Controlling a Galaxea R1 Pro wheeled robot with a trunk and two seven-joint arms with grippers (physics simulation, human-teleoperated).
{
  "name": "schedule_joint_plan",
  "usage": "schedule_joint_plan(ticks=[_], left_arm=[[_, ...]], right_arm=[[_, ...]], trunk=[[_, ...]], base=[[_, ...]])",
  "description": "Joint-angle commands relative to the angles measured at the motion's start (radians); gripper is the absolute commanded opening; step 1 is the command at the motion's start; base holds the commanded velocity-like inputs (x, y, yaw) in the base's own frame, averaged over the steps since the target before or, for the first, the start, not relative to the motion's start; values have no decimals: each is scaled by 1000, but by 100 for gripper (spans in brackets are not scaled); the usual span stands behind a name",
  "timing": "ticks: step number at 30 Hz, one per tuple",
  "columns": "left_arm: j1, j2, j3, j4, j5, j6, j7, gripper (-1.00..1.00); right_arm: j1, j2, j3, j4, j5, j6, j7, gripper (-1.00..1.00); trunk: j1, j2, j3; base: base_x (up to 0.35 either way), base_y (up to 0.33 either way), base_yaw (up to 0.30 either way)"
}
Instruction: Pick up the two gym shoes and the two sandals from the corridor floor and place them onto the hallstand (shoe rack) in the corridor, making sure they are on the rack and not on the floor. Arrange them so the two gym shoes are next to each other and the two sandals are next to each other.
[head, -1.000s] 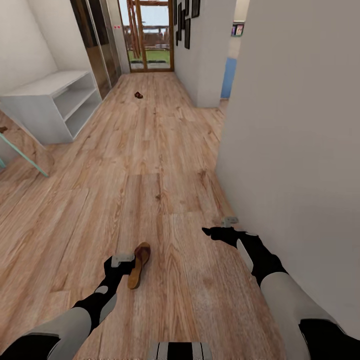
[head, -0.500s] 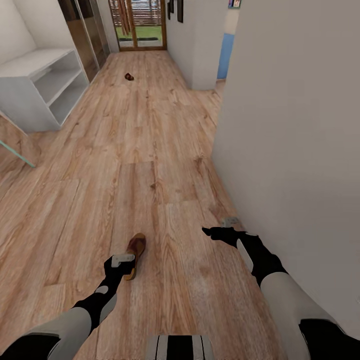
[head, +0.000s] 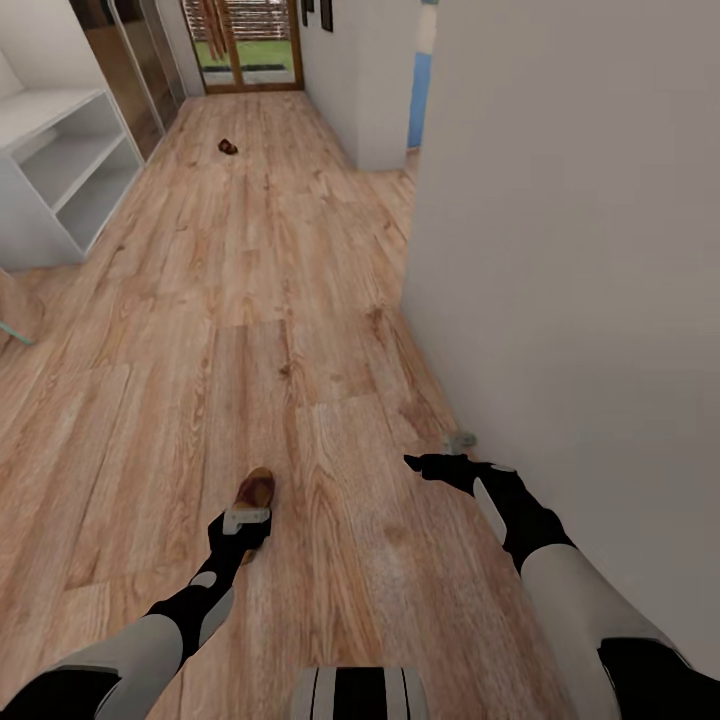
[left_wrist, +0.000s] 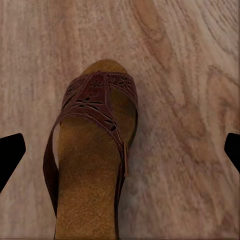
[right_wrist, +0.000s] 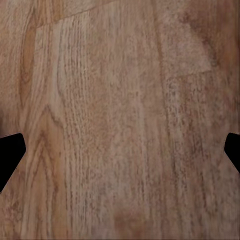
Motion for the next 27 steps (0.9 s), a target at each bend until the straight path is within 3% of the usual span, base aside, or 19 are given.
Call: schedule_joint_plan(ticks=[1, 11, 27], left_arm=[[-1, 0, -8, 1, 6, -3, 4, 100], [0, 0, -8, 1, 7, -3, 4, 100], [1, 1, -6, 1, 10, -5, 4, 100]], right_arm=[[0, 0, -2, -1, -6, 7, 1, 100], [0, 0, -2, -1, -6, 7, 1, 100], [0, 0, -2, -2, -6, 8, 1, 100]], trunk=[[0, -1, -5], [5, -3, -51], [5, -3, -64]], base=[[0, 0, -21], [0, 0, -5], [0, 0, 0]])
